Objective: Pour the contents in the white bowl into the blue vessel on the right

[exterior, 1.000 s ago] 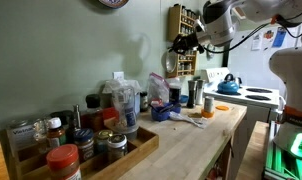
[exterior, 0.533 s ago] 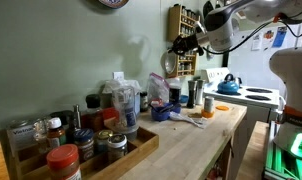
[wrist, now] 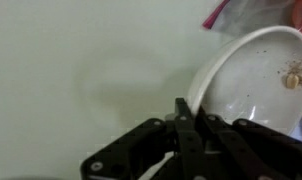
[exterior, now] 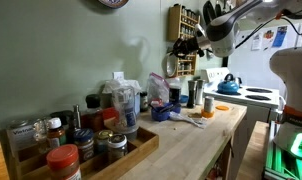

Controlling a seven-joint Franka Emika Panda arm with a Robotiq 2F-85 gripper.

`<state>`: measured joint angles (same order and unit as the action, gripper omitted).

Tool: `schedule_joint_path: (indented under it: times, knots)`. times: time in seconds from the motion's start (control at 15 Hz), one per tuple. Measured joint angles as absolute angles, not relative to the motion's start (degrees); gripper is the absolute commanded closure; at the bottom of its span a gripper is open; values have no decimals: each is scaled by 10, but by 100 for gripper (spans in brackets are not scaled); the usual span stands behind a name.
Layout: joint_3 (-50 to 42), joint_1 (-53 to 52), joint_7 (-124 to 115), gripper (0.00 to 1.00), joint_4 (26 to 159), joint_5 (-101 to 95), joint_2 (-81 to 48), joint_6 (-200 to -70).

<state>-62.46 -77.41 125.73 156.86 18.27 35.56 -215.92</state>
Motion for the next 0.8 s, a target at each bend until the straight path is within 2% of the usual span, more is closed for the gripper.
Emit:
schedule_joint_path:
  times: [0.8]
  knots:
    - [-694, -830, 1295, 98, 1574, 103, 350, -2206]
